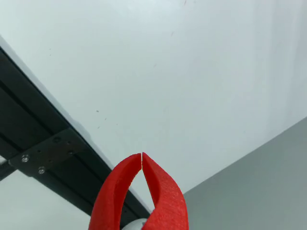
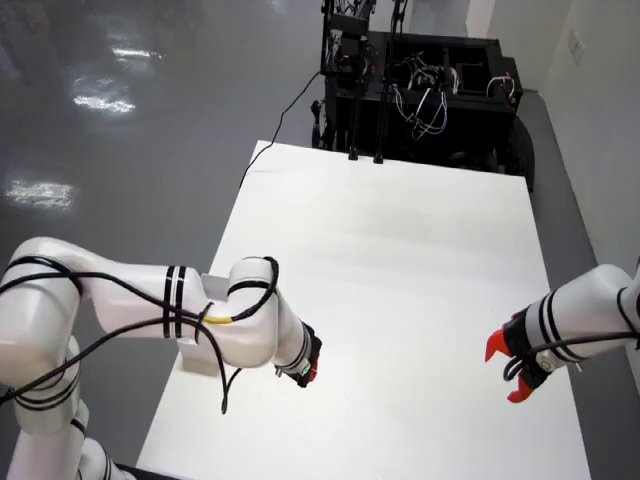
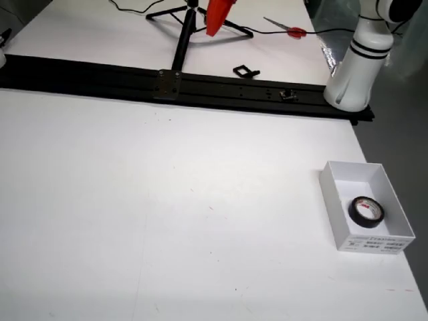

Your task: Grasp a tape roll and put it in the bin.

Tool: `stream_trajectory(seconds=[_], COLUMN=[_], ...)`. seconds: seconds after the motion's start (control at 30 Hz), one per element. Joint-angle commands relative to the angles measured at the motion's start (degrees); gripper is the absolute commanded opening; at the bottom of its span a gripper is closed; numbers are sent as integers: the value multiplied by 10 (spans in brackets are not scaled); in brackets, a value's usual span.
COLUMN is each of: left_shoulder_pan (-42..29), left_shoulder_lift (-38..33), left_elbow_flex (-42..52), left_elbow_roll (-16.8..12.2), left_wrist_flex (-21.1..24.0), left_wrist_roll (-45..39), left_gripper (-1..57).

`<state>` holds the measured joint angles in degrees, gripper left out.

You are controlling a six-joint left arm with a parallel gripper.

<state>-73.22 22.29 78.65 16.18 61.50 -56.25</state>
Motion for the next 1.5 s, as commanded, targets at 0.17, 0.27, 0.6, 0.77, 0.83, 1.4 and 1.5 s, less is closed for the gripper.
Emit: stream_trajectory(seconds=[0.17, 0.27, 0.6, 0.77, 0.83, 1.4, 1.5], left_shoulder_pan=[-31, -31, -16, -6, -1, 63, 71], left_shoulder_lift=[-39, -40, -40, -40, -39, -39, -39], left_elbow_flex=[10, 11, 11, 11, 11, 11, 11], left_elbow_roll=[-48, -48, -48, -48, -48, -43, -43], left_wrist_flex=[27, 27, 38, 38, 38, 36, 36], left_wrist_roll=[1, 1, 1, 1, 1, 1, 1], left_gripper=[-5, -5, -4, -4, -4, -4, -4])
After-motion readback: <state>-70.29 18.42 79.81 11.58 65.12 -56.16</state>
